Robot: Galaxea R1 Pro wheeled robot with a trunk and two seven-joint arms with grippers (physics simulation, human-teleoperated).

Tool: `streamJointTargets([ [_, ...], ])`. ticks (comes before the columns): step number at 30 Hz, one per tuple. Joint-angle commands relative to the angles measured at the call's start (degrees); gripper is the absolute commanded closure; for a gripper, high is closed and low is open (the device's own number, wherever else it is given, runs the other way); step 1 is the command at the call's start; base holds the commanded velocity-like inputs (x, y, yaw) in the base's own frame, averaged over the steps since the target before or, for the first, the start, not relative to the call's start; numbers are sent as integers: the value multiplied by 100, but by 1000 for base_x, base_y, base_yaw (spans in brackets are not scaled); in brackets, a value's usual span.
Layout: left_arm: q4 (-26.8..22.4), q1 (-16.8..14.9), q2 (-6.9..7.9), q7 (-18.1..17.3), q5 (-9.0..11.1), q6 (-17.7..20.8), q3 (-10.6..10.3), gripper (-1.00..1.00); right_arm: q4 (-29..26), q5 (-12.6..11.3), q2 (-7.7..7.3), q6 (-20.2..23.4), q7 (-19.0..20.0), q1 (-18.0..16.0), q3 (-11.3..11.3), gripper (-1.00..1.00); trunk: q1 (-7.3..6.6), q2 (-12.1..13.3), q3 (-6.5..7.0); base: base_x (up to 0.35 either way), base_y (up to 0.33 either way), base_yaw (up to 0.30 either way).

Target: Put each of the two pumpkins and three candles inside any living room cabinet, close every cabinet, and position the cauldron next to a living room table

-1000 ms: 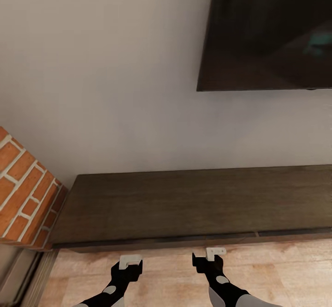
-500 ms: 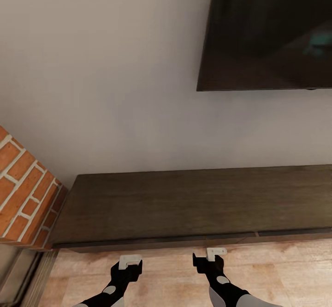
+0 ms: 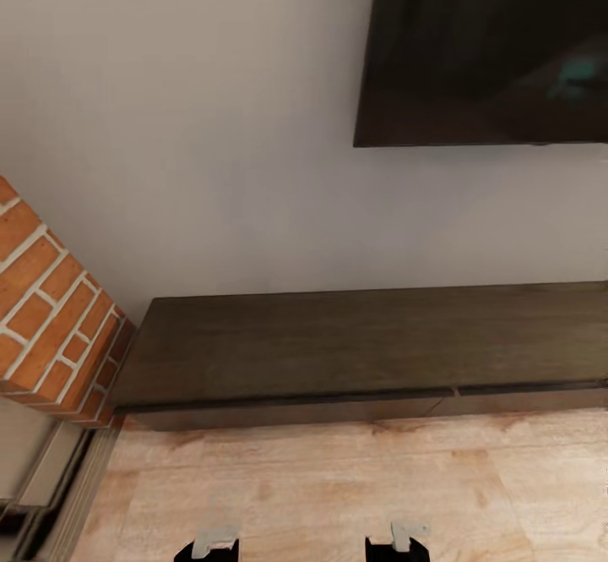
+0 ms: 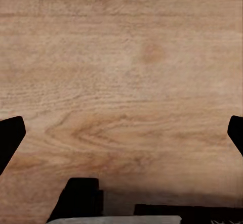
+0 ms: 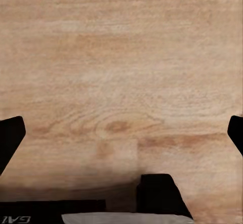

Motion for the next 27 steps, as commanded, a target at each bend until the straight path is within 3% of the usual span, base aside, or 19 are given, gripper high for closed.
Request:
streamJointTargets([
  [1, 0, 31, 53, 0, -3, 1, -4, -100, 5, 3, 3, -1, 0, 66, 4, -100, 0, 0, 0, -330, 0, 0],
  [3, 124, 178, 143, -21, -27, 15, -12, -100, 42, 4, 10, 6, 9, 210, 5, -100, 0, 0, 0, -331, 0, 0],
  [12, 124, 184, 124, -22, -29, 19, -13, -100, 57, 1, 16, 6, 4, 221, 5, -100, 0, 0, 0, -331, 0, 14],
  [27, 126, 184, 131, -9, -4, 19, -13, -100, 61, -9, 52, 23, -42, 262, 5, -100, 0, 0, 0, -330, 0, 261],
])
